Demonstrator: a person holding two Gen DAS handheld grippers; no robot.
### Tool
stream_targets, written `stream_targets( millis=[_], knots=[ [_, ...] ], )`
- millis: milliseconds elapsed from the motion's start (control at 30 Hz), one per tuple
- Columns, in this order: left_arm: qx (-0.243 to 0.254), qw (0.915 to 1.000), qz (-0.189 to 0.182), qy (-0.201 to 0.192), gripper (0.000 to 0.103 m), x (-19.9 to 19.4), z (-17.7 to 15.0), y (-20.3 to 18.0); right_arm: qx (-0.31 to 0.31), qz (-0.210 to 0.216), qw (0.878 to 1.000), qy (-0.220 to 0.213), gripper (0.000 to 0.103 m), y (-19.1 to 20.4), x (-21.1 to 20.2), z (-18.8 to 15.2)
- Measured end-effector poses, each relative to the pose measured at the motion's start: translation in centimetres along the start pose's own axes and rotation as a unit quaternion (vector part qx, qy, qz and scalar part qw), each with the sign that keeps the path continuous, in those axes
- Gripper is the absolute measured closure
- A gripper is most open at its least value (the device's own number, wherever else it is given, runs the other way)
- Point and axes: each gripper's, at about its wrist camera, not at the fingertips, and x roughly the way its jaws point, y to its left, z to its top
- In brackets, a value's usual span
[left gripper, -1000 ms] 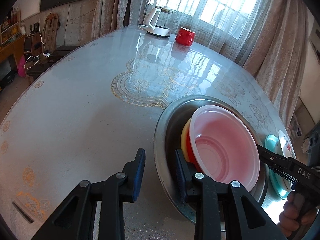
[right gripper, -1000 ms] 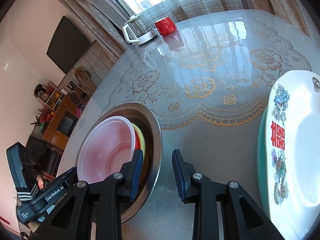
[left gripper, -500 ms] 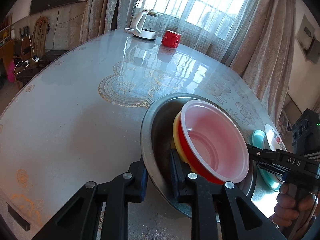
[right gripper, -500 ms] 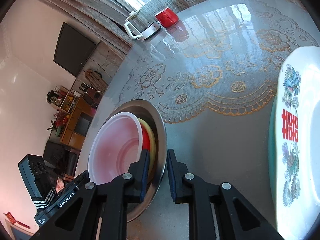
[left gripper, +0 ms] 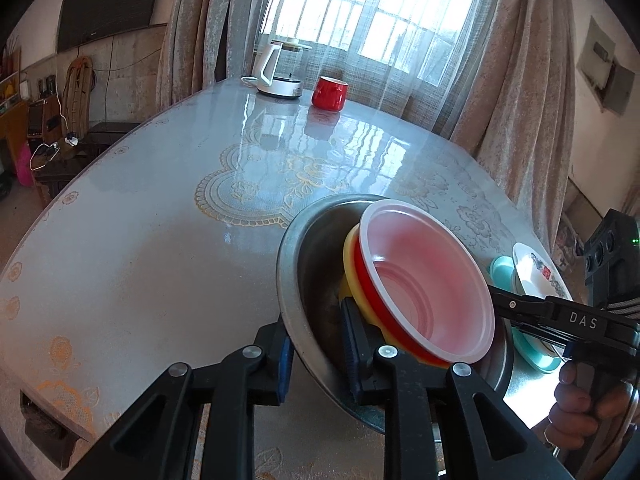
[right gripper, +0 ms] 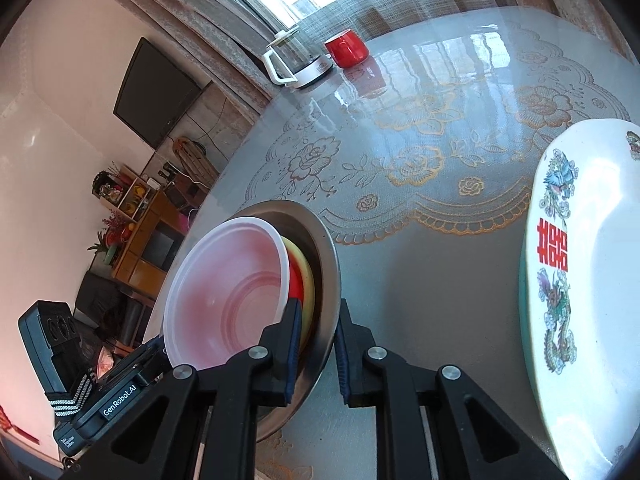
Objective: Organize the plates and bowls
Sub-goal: 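Lift the steel bowl with nested bowls and carry it over the plate stack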
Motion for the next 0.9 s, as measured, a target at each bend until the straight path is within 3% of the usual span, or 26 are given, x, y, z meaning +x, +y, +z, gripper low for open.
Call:
stream_targets(
  millis=[900],
  knots=[
    [0.086, 0.9939, -0.065, -0.022, 0.078, -1.2, 2.2, -9.2, 0.032, -0.027, 0.995, -0.096, 0.086, -3.6, -8.7, -0.7]
  ],
)
